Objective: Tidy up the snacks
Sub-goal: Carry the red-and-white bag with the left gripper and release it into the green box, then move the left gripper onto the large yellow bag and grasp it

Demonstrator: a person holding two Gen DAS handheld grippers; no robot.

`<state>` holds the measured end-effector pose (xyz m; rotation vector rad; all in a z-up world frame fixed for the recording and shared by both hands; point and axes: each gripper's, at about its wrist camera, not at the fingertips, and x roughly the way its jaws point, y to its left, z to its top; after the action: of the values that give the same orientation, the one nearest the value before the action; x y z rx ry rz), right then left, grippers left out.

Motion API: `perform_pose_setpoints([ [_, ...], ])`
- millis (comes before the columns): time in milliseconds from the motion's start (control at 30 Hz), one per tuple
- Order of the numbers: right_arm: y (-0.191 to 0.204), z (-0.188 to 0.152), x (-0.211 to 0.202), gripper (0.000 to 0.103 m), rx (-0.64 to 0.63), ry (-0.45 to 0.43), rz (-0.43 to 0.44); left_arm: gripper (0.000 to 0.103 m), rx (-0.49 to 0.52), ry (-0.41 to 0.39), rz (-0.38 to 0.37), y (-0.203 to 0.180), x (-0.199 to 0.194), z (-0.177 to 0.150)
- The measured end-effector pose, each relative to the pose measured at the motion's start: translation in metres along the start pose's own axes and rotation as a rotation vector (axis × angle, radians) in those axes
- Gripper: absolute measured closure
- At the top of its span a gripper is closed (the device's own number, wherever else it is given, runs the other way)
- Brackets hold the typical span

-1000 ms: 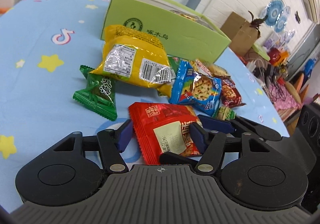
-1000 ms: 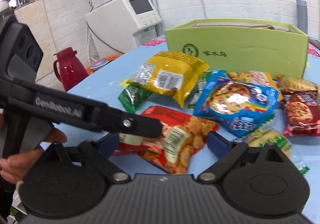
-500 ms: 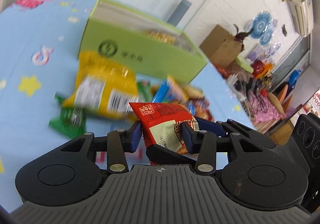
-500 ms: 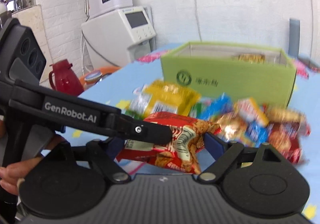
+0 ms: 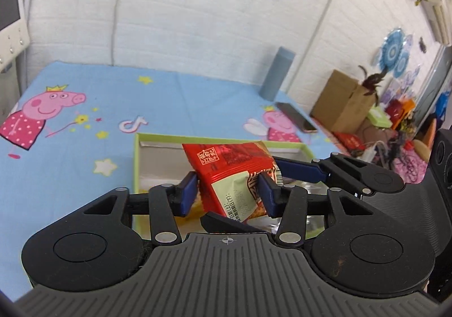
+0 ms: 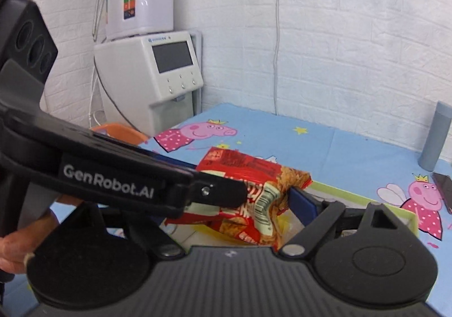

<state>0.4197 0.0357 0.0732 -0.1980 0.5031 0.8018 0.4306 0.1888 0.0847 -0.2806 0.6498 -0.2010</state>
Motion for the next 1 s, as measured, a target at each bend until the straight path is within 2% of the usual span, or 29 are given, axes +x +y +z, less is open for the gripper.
perform_pose_setpoints([
  [100,-0.007,-0.003,0.021,0.013,0.03,0.041,0.048,0.048,-0.009,-0.005,0.046,0.012,0.009,0.0],
  [167,-0.008,-0.003,0.017,0.012,0.039,0.025,0.058,0.046,-0.013,-0.041,0.05,0.015,-0.003,-0.002],
  [333,-0.003,-0.003,-0.04,0.01,0.057,-0.085,0.057,0.036,-0.001,-0.114,0.037,0.005,-0.046,-0.014],
  [433,0.005,-0.017,-0.074,0.01,0.077,-0.107,0.068,0.034,0.024,-0.131,0.04,-0.005,-0.07,-0.035],
  [600,0.033,-0.069,-0.103,0.01,0.111,-0.049,0.098,0.034,0.002,-0.08,0.05,-0.006,-0.09,-0.086],
  [800,0.068,-0.121,-0.103,0.01,0.176,0.04,0.144,0.034,-0.051,0.03,0.077,0.009,-0.093,-0.144],
  [867,0.074,-0.128,-0.097,0.01,0.194,0.06,0.16,0.035,-0.069,0.05,0.079,0.015,-0.094,-0.153],
  [1000,0.076,-0.127,-0.077,0.01,0.194,0.086,0.124,0.035,-0.075,0.058,0.051,0.026,-0.089,-0.149],
])
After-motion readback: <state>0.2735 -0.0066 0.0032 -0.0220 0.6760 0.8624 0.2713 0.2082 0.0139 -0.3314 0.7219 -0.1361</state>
